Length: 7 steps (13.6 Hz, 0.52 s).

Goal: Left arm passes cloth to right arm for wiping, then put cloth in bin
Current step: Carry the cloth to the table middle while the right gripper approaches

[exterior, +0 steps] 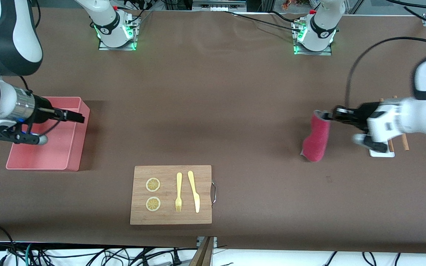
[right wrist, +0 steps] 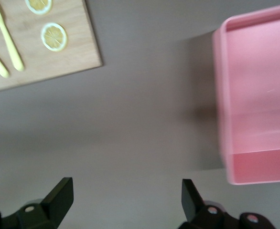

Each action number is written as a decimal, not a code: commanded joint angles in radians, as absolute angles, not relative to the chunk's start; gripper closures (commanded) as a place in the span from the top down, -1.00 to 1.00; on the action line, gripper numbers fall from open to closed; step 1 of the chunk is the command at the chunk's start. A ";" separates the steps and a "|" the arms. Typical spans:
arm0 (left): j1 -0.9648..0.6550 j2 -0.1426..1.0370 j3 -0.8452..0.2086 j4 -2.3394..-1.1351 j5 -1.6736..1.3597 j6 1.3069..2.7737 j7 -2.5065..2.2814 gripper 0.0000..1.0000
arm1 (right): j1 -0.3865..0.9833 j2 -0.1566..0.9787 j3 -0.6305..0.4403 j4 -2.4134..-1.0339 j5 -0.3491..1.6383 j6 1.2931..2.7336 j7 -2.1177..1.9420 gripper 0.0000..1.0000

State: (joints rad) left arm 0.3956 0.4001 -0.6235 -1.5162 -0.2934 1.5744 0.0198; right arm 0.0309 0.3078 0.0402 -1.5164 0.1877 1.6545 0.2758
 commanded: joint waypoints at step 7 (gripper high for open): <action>0.226 0.428 -0.609 -1.413 -0.423 1.824 -0.379 -1.00 | 0.074 0.474 0.182 -1.499 0.324 1.890 0.791 0.99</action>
